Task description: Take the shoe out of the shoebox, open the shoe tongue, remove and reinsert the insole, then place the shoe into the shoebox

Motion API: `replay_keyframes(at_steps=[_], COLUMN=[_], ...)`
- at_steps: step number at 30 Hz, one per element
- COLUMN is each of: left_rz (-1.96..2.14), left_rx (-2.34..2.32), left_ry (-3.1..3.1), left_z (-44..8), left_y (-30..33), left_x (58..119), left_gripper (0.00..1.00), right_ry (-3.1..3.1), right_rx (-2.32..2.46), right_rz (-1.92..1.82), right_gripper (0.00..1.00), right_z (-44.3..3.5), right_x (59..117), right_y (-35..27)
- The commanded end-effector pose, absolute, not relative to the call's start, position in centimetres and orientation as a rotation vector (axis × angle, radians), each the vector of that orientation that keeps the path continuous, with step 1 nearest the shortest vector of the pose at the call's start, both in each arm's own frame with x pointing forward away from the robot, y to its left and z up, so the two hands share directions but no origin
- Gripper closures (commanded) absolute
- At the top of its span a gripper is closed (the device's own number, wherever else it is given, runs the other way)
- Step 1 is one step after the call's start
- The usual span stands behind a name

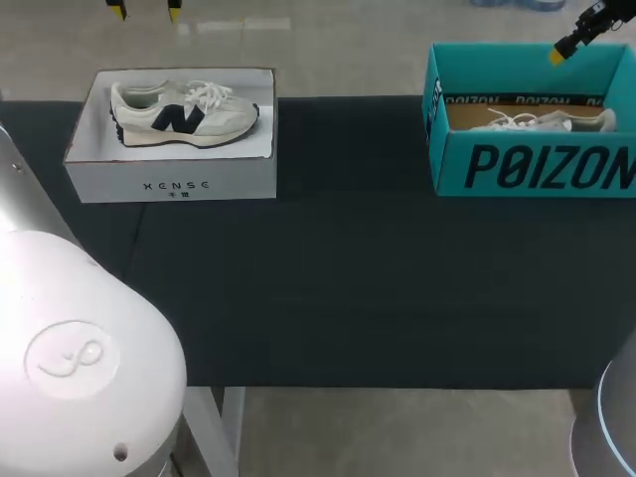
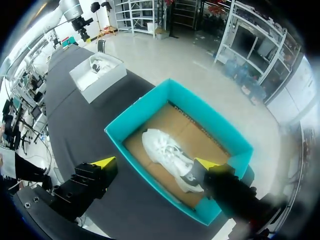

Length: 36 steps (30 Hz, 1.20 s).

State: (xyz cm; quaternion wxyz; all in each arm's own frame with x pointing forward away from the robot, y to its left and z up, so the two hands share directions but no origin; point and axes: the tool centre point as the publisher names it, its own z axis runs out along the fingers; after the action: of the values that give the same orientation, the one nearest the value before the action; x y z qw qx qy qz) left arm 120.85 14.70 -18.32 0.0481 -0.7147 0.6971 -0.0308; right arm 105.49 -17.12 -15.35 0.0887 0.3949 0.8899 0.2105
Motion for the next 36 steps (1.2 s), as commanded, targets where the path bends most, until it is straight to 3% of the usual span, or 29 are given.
replay_keyframes(at_steps=[1, 10, 20, 36], left_rz=[0.196, 0.526, 0.674, 0.653], left_rx=[-3.018, -3.093, -3.070, -3.026], left_ry=[0.744, 0.399, 0.806, 0.810], left_z=[-20.8, -23.8, -24.0, -23.3], left_y=[16.4, 18.0, 19.3, 18.8], left_x=[123.5, 124.4, 124.5, 124.5], left_gripper=[0.00, 0.00, 0.00, 0.00], right_ry=[2.649, 2.649, 2.649, 2.649], right_rx=[1.175, 1.175, 1.175, 1.175], right_rz=[0.627, 0.627, 0.627, 0.627], right_gripper=[0.00, 0.00, 0.00, 0.00], right_z=[-15.3, -15.3, -15.3, -15.3], right_x=[105.5, 105.5, 105.5, 105.5], right_y=[-17.2, -17.2, -17.2, -17.2])
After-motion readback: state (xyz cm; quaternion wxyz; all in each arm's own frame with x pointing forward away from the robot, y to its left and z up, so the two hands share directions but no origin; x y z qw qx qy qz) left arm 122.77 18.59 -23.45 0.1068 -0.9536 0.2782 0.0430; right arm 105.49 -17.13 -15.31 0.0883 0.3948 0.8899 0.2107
